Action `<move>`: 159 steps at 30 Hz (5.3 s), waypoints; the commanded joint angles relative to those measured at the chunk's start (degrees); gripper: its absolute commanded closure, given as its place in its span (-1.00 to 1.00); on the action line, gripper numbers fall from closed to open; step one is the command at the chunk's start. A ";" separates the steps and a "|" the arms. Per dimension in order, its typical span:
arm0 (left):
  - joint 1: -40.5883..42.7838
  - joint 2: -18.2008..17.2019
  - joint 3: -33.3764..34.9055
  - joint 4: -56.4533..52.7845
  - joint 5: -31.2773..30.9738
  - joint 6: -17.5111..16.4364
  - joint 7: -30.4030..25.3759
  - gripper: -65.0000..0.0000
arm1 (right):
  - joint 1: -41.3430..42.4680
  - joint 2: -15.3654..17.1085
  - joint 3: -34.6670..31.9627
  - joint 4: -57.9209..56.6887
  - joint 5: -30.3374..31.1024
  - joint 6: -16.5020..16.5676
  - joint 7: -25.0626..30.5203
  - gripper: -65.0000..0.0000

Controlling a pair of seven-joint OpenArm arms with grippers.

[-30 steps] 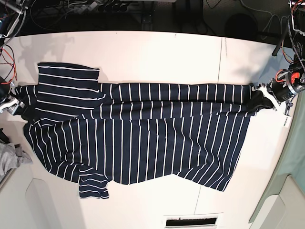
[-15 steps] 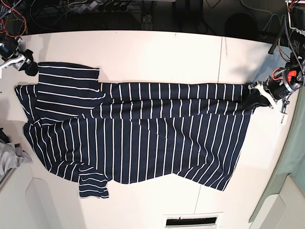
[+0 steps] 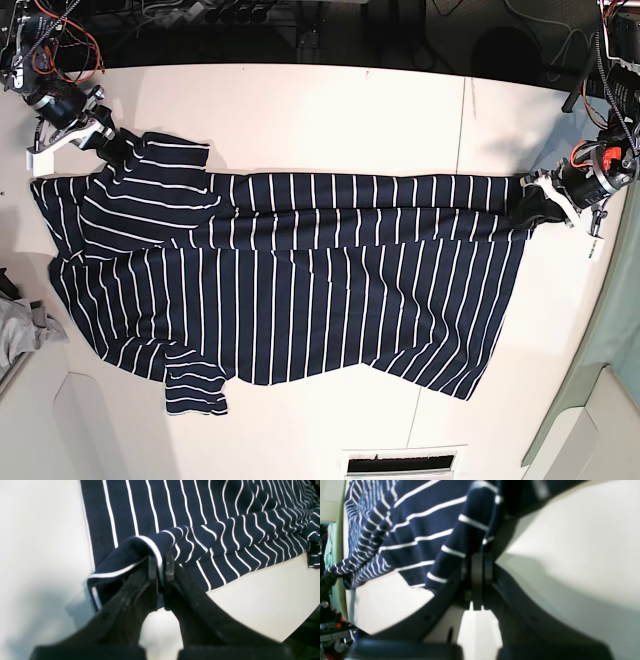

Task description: Layout the t-shirt on the table in an organized manner, then fold the t-shirt properly

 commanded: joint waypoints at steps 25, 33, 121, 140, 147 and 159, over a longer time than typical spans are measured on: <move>-3.58 -1.16 -0.42 0.59 7.28 3.48 -4.74 1.00 | 24.13 0.33 0.52 -5.81 -18.69 -0.33 7.37 0.37; -3.58 -1.25 -0.55 0.59 6.82 5.79 -0.66 0.18 | 23.19 0.37 0.76 -3.39 -16.81 -0.35 5.77 -0.21; 15.45 0.22 -5.35 6.29 6.88 2.91 -0.94 1.00 | -8.07 6.08 6.34 9.97 -5.90 0.07 2.01 1.00; 15.47 0.17 -10.95 12.94 1.03 -0.34 4.81 0.42 | -7.91 7.41 12.72 10.84 -4.59 -0.37 2.23 0.26; 15.08 0.17 -10.95 18.47 1.51 0.96 3.48 0.42 | -4.61 11.85 13.99 10.86 -3.67 -0.39 2.86 0.26; 9.99 0.22 -10.93 19.17 2.67 4.00 0.26 0.41 | 9.90 13.51 9.84 8.13 -9.90 -1.49 5.42 0.26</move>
